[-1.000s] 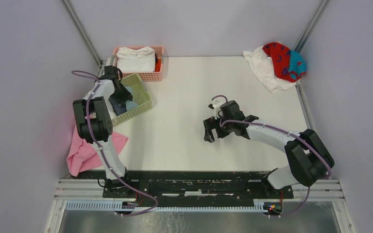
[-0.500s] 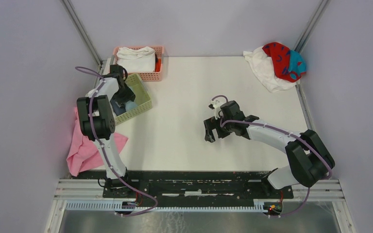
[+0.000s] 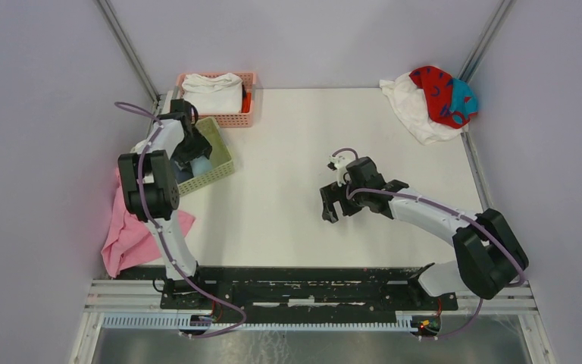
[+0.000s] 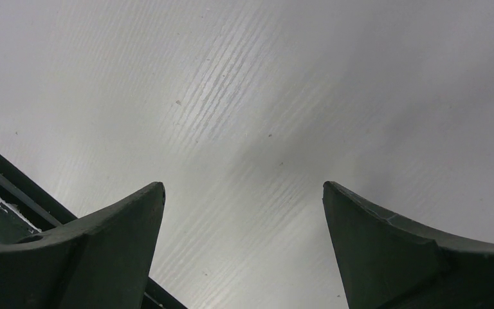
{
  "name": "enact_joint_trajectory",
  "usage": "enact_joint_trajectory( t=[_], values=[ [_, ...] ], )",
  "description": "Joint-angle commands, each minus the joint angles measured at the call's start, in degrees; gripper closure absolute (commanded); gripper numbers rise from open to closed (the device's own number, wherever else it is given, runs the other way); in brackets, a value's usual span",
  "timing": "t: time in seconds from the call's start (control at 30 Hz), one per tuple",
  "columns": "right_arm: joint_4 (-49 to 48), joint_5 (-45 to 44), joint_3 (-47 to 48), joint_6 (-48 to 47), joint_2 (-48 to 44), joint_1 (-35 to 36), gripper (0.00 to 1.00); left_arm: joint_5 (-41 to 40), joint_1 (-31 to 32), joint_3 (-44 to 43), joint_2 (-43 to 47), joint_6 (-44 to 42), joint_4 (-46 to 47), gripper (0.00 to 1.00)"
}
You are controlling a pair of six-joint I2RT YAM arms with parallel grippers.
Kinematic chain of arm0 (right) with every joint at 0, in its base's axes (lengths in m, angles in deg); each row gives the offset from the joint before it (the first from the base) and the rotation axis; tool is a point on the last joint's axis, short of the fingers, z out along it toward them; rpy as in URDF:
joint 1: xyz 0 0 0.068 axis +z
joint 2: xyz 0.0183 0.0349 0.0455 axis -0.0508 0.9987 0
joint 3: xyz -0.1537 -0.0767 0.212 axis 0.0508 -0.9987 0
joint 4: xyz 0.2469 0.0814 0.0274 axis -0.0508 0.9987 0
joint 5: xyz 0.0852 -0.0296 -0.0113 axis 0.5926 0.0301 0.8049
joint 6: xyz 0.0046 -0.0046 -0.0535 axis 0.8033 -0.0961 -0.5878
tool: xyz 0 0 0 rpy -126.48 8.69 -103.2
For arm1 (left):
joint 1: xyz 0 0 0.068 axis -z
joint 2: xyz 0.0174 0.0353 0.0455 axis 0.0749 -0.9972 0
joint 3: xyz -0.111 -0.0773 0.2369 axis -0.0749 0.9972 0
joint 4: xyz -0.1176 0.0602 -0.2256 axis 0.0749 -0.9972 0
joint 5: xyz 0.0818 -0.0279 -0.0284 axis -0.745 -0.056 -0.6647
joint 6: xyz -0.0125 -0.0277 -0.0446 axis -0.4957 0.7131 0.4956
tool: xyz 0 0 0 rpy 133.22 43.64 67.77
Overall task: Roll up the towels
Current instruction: Place the towel in the bin, then pick up the towel at the center of the board.
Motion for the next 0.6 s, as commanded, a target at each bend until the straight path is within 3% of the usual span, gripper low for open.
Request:
enact_joint_trajectory(
  t=[0.0, 0.2, 0.43, 0.57],
  values=[
    [1.28, -3.05, 3.78, -0.96, -3.35, -0.23, 0.00, -2.43, -0.54, -0.64, 7.93, 1.29, -2.73, 0.18],
    [6.78, -7.83, 8.96, -1.60, -6.41, -0.22, 0.00, -0.78, -0.10, 2.88, 16.61, -0.09, -2.54, 0.14],
    [12.82, -26.94, 16.50, -1.16, -8.71, -0.92, 0.00, 1.55, 1.64, 11.80, 31.72, -8.19, 5.75, 0.13],
    [15.92, -36.02, 24.70, -1.97, -4.98, -3.26, 0.00, 1.64, 1.74, 15.60, 40.85, -12.08, 9.62, 0.09]
  ],
)
